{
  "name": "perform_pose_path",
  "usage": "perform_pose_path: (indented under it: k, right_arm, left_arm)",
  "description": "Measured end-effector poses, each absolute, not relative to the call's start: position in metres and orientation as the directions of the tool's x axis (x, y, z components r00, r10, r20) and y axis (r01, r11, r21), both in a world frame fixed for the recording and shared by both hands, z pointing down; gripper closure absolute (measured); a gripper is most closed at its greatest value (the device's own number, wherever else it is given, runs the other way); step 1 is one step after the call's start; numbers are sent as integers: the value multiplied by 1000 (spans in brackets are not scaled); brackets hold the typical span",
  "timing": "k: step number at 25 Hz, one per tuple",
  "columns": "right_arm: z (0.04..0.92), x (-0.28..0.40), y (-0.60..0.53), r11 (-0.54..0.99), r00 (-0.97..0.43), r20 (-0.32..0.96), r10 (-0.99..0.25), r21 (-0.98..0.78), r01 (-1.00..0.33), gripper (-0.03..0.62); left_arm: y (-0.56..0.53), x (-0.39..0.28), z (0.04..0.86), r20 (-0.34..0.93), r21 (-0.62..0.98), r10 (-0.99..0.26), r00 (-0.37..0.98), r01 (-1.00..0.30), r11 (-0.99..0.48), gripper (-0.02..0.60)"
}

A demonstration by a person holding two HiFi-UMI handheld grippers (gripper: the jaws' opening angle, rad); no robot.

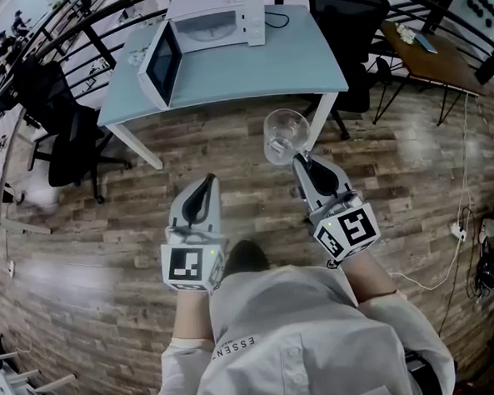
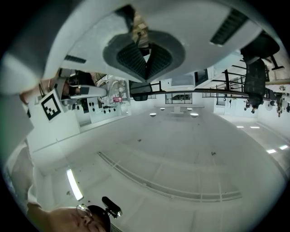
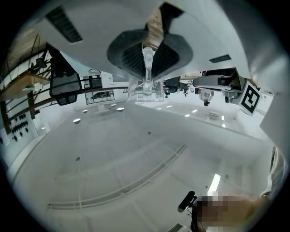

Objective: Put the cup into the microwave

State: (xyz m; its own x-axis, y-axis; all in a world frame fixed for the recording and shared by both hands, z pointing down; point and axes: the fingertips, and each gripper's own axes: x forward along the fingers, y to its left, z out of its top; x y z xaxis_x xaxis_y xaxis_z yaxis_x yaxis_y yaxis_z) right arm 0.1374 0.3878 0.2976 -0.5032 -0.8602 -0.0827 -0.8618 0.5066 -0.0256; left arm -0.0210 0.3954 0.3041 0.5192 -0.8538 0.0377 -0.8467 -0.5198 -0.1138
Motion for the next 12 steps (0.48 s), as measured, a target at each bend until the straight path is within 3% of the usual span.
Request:
perform_pose_path:
  k: [12]
  right_arm:
    - [310, 114, 297, 498, -496, -58, -866, -32, -866, 557]
  left_arm:
    - [307, -42, 308, 32, -102, -849, 527, -843, -528, 581]
